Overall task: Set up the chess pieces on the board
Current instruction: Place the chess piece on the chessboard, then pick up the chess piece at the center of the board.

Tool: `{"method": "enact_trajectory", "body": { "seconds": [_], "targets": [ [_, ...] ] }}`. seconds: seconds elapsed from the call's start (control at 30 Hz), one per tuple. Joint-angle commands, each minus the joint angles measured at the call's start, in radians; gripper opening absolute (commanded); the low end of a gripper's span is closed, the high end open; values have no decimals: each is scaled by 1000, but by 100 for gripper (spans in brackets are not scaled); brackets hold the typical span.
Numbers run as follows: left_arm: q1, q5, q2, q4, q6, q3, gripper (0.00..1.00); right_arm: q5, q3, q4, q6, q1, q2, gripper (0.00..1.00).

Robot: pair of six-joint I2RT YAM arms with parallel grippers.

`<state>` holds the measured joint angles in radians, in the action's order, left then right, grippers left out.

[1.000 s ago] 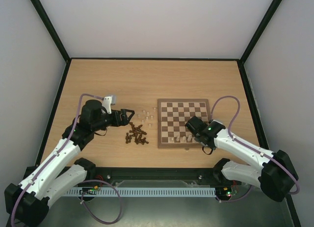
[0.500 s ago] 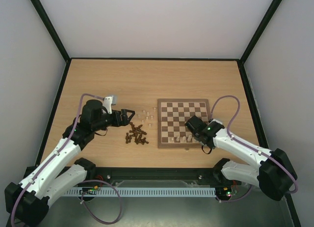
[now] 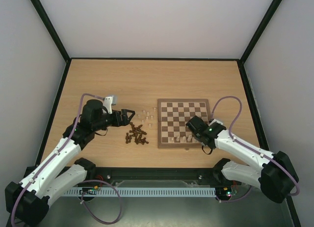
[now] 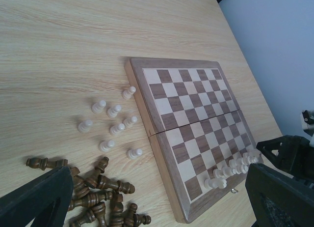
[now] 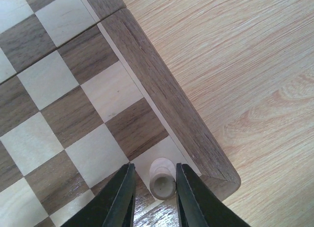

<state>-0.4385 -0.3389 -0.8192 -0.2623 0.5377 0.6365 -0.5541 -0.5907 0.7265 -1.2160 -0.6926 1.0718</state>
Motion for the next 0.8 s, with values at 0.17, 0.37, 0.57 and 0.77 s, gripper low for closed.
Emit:
{"method": "enact_trajectory", "body": {
  "seconds": [0.17,0.37,0.57,0.77],
  "targets": [
    [17,-4,-17,-12,-13,22,99,-37,-64,82,0,8,-93,31],
    [52,-9,-28,-9,-14,20,99,-19,-167,81,69,6,-137,44],
    [91,29,-63,-31,-10,27,100,79,-251,-47,243,6,-126,74],
    [99,185,-131,-100,35,60,99,176,-308,-135,382,6,-51,77]
  ]
}}
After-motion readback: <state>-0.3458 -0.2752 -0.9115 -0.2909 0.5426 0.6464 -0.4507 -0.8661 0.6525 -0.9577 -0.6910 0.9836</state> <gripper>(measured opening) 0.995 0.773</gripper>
